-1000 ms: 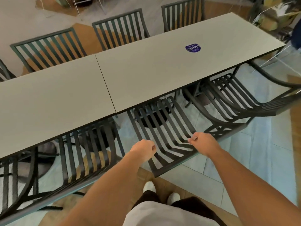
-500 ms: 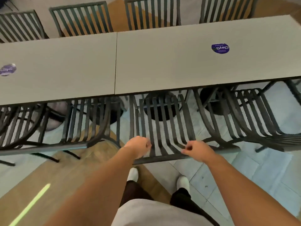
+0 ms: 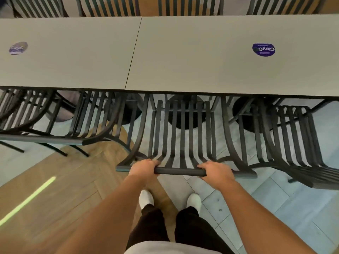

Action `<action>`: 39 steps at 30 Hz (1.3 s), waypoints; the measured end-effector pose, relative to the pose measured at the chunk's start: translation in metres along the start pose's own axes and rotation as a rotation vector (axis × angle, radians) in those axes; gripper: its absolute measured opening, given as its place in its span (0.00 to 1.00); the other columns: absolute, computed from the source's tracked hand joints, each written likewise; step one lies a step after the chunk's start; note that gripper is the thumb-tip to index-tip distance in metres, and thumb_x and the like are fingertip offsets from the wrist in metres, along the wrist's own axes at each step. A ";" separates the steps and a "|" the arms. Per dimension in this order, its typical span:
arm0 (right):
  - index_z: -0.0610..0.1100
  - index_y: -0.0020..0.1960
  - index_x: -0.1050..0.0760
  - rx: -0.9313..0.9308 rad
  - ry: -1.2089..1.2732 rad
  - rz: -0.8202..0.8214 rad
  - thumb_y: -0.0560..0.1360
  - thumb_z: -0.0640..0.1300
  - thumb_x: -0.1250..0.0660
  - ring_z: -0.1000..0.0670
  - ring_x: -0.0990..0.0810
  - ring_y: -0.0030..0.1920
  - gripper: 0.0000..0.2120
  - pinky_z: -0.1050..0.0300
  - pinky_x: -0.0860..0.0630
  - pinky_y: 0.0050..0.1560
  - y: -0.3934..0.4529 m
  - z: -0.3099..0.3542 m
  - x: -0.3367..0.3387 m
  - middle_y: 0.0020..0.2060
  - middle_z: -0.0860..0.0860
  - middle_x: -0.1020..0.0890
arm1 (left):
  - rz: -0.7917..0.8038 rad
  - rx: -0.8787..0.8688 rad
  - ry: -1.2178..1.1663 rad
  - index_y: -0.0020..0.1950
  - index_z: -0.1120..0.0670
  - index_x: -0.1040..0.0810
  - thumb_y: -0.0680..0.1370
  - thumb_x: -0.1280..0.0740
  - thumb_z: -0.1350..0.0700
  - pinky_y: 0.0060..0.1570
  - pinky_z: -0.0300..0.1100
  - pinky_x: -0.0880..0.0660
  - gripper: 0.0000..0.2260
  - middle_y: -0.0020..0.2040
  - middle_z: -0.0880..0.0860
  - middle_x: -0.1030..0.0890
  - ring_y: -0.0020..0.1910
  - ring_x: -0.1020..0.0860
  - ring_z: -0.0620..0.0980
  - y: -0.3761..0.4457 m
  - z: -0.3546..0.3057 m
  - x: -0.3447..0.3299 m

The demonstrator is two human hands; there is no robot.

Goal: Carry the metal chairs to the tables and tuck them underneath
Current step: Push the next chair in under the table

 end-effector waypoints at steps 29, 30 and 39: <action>0.69 0.71 0.29 -0.062 0.035 0.043 0.76 0.70 0.35 0.51 0.20 0.54 0.25 0.54 0.24 0.52 0.039 -0.056 0.038 0.51 0.57 0.17 | -0.016 -0.088 0.059 0.79 0.37 0.34 0.86 0.38 0.55 0.52 0.47 0.17 0.23 0.50 0.49 0.22 0.49 0.19 0.51 0.058 -0.043 0.029; 0.69 0.71 0.29 -0.059 0.036 0.041 0.76 0.70 0.35 0.51 0.20 0.54 0.24 0.54 0.24 0.52 0.043 -0.054 0.040 0.51 0.57 0.17 | -0.012 -0.082 0.057 0.79 0.37 0.34 0.86 0.38 0.55 0.52 0.48 0.17 0.23 0.50 0.49 0.22 0.49 0.19 0.50 0.061 -0.040 0.032; 0.68 0.72 0.30 0.018 -0.014 -0.006 0.79 0.65 0.37 0.50 0.19 0.57 0.22 0.52 0.23 0.53 0.051 -0.053 0.038 0.57 0.58 0.17 | -0.031 -0.094 0.072 0.78 0.38 0.32 0.86 0.38 0.54 0.55 0.46 0.19 0.21 0.52 0.48 0.20 0.51 0.20 0.50 0.065 -0.036 0.035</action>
Point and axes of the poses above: each hand's wrist, its own y-axis towards the middle knuckle, its own x-axis out of the back of the hand, z = x × y, the point moved 4 cm from there along y, towards the middle knuckle
